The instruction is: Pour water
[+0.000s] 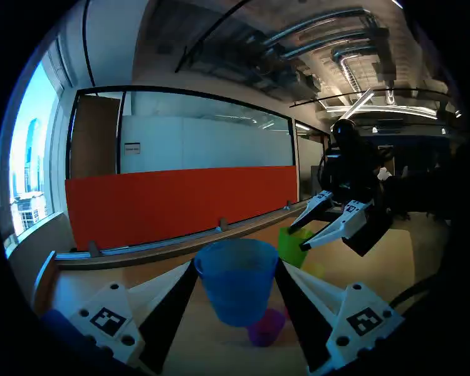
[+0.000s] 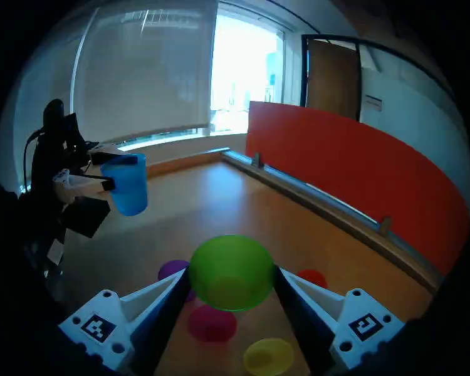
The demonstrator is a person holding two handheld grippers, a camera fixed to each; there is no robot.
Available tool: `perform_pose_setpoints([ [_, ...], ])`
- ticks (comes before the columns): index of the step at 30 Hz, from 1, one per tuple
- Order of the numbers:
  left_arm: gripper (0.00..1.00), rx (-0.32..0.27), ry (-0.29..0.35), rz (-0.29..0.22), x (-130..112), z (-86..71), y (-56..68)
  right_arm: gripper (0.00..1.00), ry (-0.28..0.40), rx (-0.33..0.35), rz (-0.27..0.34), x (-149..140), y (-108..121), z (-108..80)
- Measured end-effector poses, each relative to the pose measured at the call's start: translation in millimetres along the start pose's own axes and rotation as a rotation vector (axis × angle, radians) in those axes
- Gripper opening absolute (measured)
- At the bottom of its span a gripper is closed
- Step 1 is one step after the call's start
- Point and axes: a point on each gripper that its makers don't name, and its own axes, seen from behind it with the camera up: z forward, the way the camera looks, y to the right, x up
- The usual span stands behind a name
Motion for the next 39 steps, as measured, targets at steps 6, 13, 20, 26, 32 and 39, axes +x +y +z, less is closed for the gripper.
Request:
perform_pose_setpoints([
  [6, 0.86, 0.005, 0.003, -0.002, 2.3, -2.3, 1.6, 0.95, 0.045, 0.004, -0.008, 8.5, -3.9, -3.6],
  [13, 0.86, 0.003, 0.007, -0.002, 5.2, -2.6, 6.1, 0.95, 0.108, 0.001, -0.011, 15.8, -5.8, -8.1],
  [20, 0.86, 0.005, 0.009, -0.003, 4.7, -1.9, 8.1, 0.95, 0.177, -0.009, -0.032, 26.1, -6.8, -13.9],
  [26, 0.86, 0.006, 0.012, -0.005, 5.1, -2.2, 9.0, 0.95, 0.228, -0.017, -0.052, 33.4, -9.7, -15.6],
  [32, 0.86, 0.005, 0.013, -0.007, 5.7, -2.1, 10.6, 0.95, 0.269, -0.012, -0.057, 39.0, -14.2, -16.6],
  [39, 0.86, 0.001, 0.015, -0.008, 7.0, -0.4, 13.9, 0.95, 0.301, -0.016, -0.063, 42.3, -17.2, -16.5],
])
